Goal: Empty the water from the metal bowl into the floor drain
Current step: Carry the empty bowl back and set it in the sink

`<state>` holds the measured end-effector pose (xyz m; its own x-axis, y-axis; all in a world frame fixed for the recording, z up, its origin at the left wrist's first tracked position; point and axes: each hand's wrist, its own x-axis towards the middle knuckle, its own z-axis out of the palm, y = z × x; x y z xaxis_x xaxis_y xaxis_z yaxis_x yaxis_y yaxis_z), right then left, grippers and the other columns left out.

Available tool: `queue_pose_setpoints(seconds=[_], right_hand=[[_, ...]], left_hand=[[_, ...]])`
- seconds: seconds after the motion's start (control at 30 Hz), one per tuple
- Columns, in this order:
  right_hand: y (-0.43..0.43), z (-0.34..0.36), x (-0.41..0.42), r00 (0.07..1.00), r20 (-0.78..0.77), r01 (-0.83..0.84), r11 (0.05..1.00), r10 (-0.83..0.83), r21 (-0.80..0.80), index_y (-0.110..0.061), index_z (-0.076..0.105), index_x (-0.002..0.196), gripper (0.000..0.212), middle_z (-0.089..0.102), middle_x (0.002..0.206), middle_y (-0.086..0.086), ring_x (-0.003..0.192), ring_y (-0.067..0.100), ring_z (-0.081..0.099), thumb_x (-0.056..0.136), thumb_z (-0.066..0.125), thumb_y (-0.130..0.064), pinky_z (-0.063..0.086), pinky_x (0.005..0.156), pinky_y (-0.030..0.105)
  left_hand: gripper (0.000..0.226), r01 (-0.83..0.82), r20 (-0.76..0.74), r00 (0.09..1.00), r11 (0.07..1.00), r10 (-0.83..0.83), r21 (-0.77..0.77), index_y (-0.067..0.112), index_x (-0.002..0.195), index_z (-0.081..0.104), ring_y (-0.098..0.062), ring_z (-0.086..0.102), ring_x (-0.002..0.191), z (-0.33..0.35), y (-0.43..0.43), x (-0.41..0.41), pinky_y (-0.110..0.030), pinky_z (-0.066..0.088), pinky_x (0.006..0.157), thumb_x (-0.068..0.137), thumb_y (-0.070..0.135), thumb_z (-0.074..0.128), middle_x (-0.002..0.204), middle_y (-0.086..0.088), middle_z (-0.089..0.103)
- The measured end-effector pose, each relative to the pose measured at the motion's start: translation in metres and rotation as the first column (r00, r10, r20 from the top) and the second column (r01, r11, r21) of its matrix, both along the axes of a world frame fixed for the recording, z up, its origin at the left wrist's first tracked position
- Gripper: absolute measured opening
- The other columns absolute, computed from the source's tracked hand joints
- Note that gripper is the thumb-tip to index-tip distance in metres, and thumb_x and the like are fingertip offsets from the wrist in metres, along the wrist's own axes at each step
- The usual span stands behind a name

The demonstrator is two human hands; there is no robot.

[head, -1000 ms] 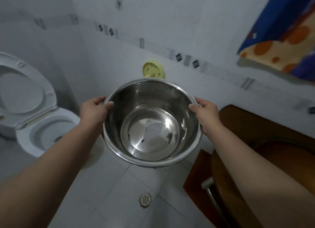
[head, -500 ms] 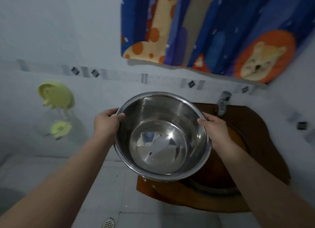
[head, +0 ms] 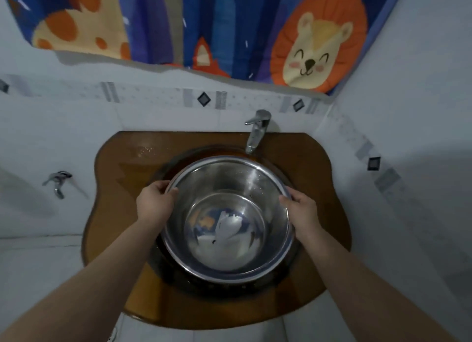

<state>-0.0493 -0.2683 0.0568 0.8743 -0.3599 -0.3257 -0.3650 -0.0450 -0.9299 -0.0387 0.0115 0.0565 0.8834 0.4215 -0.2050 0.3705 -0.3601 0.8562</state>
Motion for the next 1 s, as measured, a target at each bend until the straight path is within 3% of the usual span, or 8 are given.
queue_pose_setpoints(seconds=[0.17, 0.3, 0.5, 0.63, 0.73, 0.83, 1.0], right_hand=[[-0.010, -0.029, 0.024, 0.997, -0.041, -0.063, 0.997, 0.061, -0.042, -0.015, 0.065, 0.119, 0.036, 0.071, 0.109, 0.006, 0.095, 0.021, 0.067, 0.085, 0.059, -0.007, 0.054, 0.088, 0.035], [-0.006, -0.047, 0.042, 0.995, -0.068, -0.074, 0.994, 0.069, -0.076, -0.016, 0.063, 0.121, 0.036, 0.070, 0.112, 0.006, 0.099, 0.022, 0.066, 0.087, 0.059, -0.009, 0.053, 0.094, 0.041], [0.001, -0.060, 0.061, 0.990, -0.115, -0.094, 0.984, 0.077, -0.153, -0.014, 0.059, 0.127, 0.037, 0.066, 0.119, 0.007, 0.109, 0.026, 0.062, 0.090, 0.057, -0.012, 0.049, 0.098, 0.045], [0.004, -0.069, 0.066, 0.989, -0.130, -0.088, 0.980, 0.065, -0.178, -0.014, 0.062, 0.122, 0.035, 0.066, 0.110, 0.004, 0.108, 0.025, 0.062, 0.089, 0.056, -0.011, 0.050, 0.096, 0.043], [0.005, -0.075, 0.068, 0.990, -0.134, -0.071, 0.983, 0.048, -0.172, -0.013, 0.063, 0.122, 0.035, 0.068, 0.115, 0.007, 0.108, 0.025, 0.062, 0.088, 0.057, -0.011, 0.050, 0.096, 0.041], [0.004, -0.079, 0.070, 0.987, -0.154, -0.062, 0.986, 0.038, -0.157, -0.014, 0.063, 0.123, 0.037, 0.068, 0.117, 0.007, 0.108, 0.024, 0.063, 0.087, 0.057, -0.012, 0.050, 0.097, 0.042], [0.002, -0.082, 0.069, 0.990, -0.138, -0.067, 0.981, 0.042, -0.182, -0.012, 0.060, 0.126, 0.039, 0.066, 0.121, 0.006, 0.111, 0.022, 0.061, 0.088, 0.057, -0.011, 0.049, 0.098, 0.037]], left_hand=[[0.035, 0.044, -0.038, 0.999, 0.988, -0.038, 0.151, 0.009, 0.122, 0.059, -0.013, 0.050, 0.065, -0.023, -0.009, 0.018, -0.025, 0.041, 0.060, 0.092, 0.025, 0.052, 0.111, -0.013, 0.068], [0.035, 0.039, -0.065, 0.997, 0.985, -0.028, 0.169, 0.007, 0.122, 0.060, -0.010, 0.050, 0.063, -0.039, -0.009, 0.033, -0.028, 0.041, 0.063, 0.091, 0.023, 0.052, 0.111, -0.013, 0.068], [0.035, 0.095, -0.108, 0.991, 0.980, -0.077, 0.176, 0.007, 0.121, 0.059, -0.031, 0.063, 0.096, -0.058, -0.002, 0.047, -0.030, 0.044, 0.073, 0.091, 0.024, 0.052, 0.111, -0.015, 0.068], [0.037, 0.133, -0.148, 0.983, 0.976, -0.108, 0.173, 0.007, 0.124, 0.055, -0.023, 0.059, 0.079, -0.069, 0.003, 0.058, -0.030, 0.045, 0.068, 0.092, 0.025, 0.051, 0.109, -0.015, 0.068], [0.037, 0.160, -0.157, 0.979, 0.972, -0.134, 0.171, 0.006, 0.125, 0.054, -0.012, 0.053, 0.065, -0.074, 0.004, 0.061, -0.025, 0.041, 0.059, 0.093, 0.024, 0.051, 0.108, -0.014, 0.068], [0.036, 0.178, -0.162, 0.975, 0.967, -0.149, 0.182, 0.006, 0.123, 0.055, -0.016, 0.054, 0.066, -0.076, 0.004, 0.063, -0.026, 0.042, 0.061, 0.092, 0.023, 0.050, 0.103, -0.014, 0.068], [0.030, 0.209, -0.169, 0.970, 0.956, -0.175, 0.206, 0.005, 0.118, 0.055, -0.010, 0.049, 0.056, -0.079, 0.001, 0.063, -0.021, 0.037, 0.047, 0.094, 0.022, 0.048, 0.071, 0.003, 0.055]])
